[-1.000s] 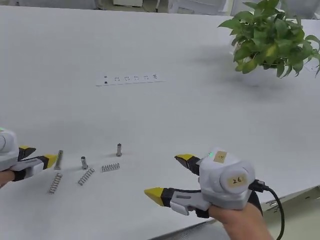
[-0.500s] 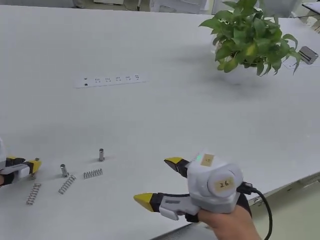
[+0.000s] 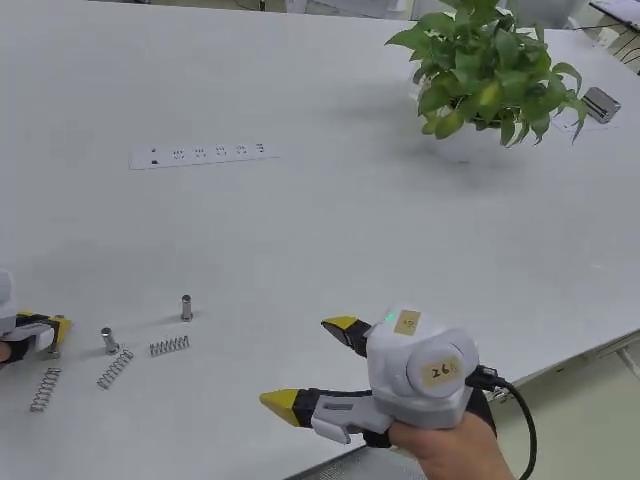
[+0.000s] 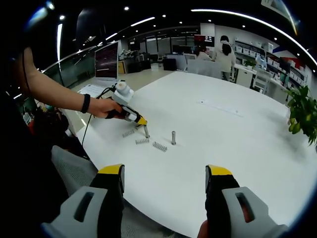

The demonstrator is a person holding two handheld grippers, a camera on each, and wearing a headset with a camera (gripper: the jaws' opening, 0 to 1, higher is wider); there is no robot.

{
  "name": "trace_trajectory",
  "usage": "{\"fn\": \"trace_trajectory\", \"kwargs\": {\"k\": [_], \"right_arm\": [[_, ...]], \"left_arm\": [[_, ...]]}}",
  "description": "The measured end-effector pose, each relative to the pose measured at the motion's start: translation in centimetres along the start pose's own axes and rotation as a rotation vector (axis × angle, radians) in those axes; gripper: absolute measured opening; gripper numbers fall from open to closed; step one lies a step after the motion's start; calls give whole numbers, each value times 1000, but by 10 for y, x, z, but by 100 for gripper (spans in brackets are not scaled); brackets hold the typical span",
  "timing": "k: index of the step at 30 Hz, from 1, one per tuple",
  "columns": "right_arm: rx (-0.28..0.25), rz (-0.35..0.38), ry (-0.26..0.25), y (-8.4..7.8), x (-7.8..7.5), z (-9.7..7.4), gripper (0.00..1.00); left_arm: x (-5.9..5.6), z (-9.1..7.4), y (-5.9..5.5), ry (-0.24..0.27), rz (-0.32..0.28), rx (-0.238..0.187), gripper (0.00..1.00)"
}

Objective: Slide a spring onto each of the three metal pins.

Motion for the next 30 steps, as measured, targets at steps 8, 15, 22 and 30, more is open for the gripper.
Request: {"fn": "trace_trajectory", "kwargs": {"k": [8, 15, 22, 30], "right_arm": [[0, -7, 9, 4, 2, 4, 65], [-2, -13, 20, 5, 6, 6, 65], [-4, -15, 25, 4, 7, 7, 65], [-16, -16, 27, 6, 7, 8, 65]], "left_arm": [[-7, 0, 2, 24, 91, -5, 3], [1, -6, -1, 48, 38, 26, 0], [4, -21, 2, 49, 4, -9, 0], [7, -32, 4, 61, -4, -41, 0]]}}
Point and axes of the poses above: the centre of the closed fingertips' face, and the gripper's own axes: z roughly forward along the fingers, x roughly to its left, y roughly out of its top, the point moved 2 cm from there along -z, roughly backward along the fingers
